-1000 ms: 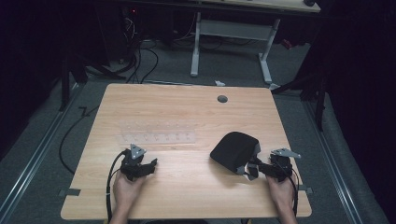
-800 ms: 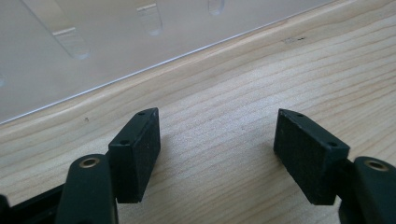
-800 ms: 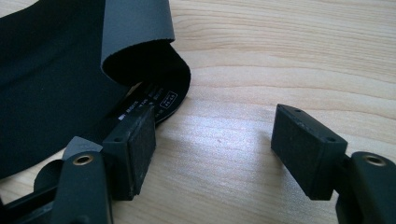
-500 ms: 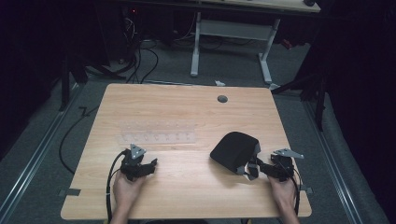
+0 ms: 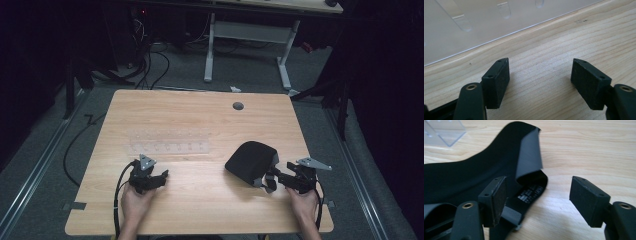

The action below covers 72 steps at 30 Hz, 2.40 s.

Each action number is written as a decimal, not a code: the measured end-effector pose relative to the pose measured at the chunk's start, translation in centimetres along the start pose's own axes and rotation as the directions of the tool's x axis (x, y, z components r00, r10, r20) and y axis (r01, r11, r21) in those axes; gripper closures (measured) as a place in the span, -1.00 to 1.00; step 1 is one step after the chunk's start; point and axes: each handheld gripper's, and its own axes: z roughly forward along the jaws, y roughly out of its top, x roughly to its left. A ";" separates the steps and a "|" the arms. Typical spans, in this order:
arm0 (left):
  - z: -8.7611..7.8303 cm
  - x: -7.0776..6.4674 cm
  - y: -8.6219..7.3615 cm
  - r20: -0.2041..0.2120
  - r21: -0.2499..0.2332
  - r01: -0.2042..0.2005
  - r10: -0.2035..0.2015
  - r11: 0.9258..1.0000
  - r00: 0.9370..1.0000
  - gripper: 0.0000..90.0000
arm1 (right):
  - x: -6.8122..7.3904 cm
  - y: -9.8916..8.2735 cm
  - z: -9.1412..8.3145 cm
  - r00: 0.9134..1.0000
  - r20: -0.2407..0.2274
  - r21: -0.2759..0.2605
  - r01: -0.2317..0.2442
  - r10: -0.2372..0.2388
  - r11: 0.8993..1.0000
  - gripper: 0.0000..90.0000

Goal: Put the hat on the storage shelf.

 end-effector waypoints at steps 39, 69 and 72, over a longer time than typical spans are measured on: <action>0.0 0.0 0.0 -0.002 -0.002 0.001 -0.001 1.000 1.000 -0.30 | 0.1 3.7 5.8 0.980 -0.196 0.079 -0.023 0.038 0.997 -0.19; 0.0 0.0 0.0 -0.003 -0.003 0.001 -0.001 1.000 1.000 -0.30 | -0.5 2.6 4.1 0.944 -0.327 0.028 0.057 -0.045 0.998 0.80; 0.0 0.0 0.0 -0.003 -0.002 0.000 0.000 1.000 1.000 -0.31 | -0.5 2.6 3.8 0.941 -0.335 0.029 0.057 -0.044 0.998 0.83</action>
